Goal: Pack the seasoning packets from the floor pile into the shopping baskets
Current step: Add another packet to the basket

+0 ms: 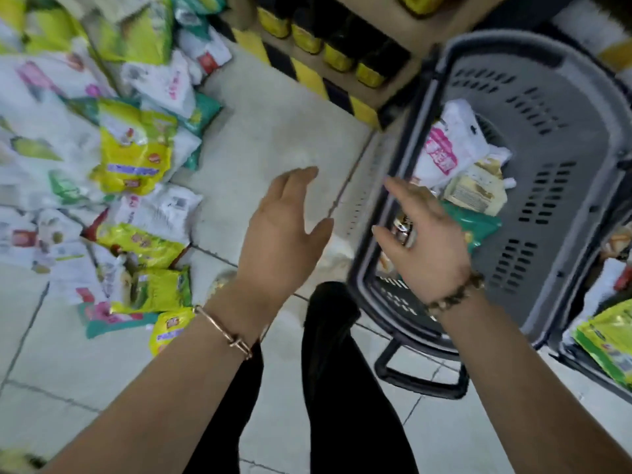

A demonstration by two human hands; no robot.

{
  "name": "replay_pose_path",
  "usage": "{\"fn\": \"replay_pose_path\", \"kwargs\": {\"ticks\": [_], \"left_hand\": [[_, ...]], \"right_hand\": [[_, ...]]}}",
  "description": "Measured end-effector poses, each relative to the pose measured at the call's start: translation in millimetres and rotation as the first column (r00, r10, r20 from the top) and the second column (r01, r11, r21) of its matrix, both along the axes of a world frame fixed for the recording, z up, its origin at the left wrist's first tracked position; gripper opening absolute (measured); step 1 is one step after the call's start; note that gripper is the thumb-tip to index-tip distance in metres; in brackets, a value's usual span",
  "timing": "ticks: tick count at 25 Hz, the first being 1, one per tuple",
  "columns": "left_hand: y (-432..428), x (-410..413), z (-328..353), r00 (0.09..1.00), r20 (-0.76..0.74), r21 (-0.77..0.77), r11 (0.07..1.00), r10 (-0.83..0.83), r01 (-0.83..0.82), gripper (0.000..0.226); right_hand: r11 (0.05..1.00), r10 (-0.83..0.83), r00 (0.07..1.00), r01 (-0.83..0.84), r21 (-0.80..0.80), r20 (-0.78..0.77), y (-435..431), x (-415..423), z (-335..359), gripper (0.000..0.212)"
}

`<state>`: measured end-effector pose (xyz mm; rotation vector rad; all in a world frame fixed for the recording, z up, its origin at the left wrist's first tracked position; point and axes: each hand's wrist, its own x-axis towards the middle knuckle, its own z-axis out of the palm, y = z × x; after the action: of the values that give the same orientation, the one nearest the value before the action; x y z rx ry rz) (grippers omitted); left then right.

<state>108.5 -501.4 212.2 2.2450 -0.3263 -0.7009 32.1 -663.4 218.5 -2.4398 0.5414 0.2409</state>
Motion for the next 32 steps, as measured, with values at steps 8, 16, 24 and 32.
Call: {"fn": "replay_pose_path", "kwargs": {"ticks": [8, 16, 24, 32], "left_hand": [[224, -2, -15, 0.908, -0.053, 0.102, 0.907, 0.415, -0.408, 0.056], [368, -47, -103, 0.715, -0.212, 0.319, 0.738, 0.667, -0.594, 0.058], [418, -78, -213, 0.519, -0.252, 0.414, 0.576, 0.817, -0.705, 0.053], [437, -90, -294, 0.317, -0.289, 0.365, 0.41, 0.903, -0.836, 0.044]], "right_hand": [[0.914, 0.404, 0.896, -0.389, 0.113, -0.184, 193, 85, -29, 0.06], [0.797, 0.59, 0.693, -0.583, 0.159, -0.413, 335, 121, -101, 0.055], [0.829, 0.554, 0.625, -0.476, 0.294, -0.549, 431, 122, -238, 0.052], [0.975, 0.206, 0.596, -0.059, 0.214, -0.776, 521, 92, -370, 0.048]]}}
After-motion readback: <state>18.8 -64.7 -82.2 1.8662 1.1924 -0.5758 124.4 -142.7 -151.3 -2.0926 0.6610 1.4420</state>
